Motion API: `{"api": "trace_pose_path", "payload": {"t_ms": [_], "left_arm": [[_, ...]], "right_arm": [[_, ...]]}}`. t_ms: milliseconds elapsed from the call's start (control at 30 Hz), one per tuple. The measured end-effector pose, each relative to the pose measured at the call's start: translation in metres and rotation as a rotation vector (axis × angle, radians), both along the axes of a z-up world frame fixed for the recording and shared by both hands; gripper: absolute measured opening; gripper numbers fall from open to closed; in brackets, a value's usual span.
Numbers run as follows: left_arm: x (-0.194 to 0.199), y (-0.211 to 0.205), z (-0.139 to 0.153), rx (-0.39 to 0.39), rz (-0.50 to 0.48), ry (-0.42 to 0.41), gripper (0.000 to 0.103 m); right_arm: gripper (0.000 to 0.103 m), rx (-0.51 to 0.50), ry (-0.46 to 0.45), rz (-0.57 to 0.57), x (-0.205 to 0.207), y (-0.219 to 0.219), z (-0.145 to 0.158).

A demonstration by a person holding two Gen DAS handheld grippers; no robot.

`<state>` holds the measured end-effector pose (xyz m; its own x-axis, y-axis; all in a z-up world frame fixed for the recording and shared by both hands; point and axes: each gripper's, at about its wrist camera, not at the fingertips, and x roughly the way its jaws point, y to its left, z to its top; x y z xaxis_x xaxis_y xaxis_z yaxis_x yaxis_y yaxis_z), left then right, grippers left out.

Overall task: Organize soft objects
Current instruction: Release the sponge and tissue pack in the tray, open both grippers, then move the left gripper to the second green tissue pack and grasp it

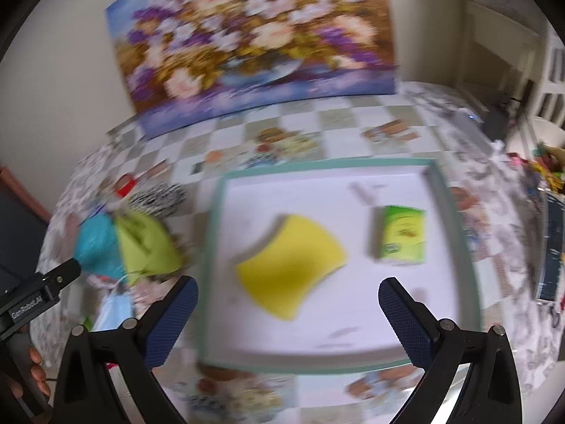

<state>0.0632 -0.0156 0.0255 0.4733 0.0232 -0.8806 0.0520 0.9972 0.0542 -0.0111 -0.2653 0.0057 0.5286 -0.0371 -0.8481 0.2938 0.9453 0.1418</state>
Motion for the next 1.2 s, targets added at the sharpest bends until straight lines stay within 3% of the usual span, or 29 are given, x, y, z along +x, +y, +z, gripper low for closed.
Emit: {"api": "trace_pose_path", "payload": {"t_ms": [333,667,933,1200], "left_arm": [[-0.009,0.066,0.004,-0.062,0.084,-0.007,0.100],[-0.021,0.116,-0.046,-0.092,0.170,0.110,0.100],[-0.026,0.126,-0.063,-0.121,0.177,0.148,0.100],[-0.025,0.128,-0.071,-0.144,0.169,0.180,0.100]], "right_arm": [[0.103,0.050,0.034,0.178,0.014,0.080,-0.012],[0.103,0.081,0.092,0.283,0.024,0.138,-0.033],[0.103,0.100,0.166,0.301,0.031,0.161,-0.057],[0.103,0.091,0.192,0.293,0.033,0.159,-0.061]]}}
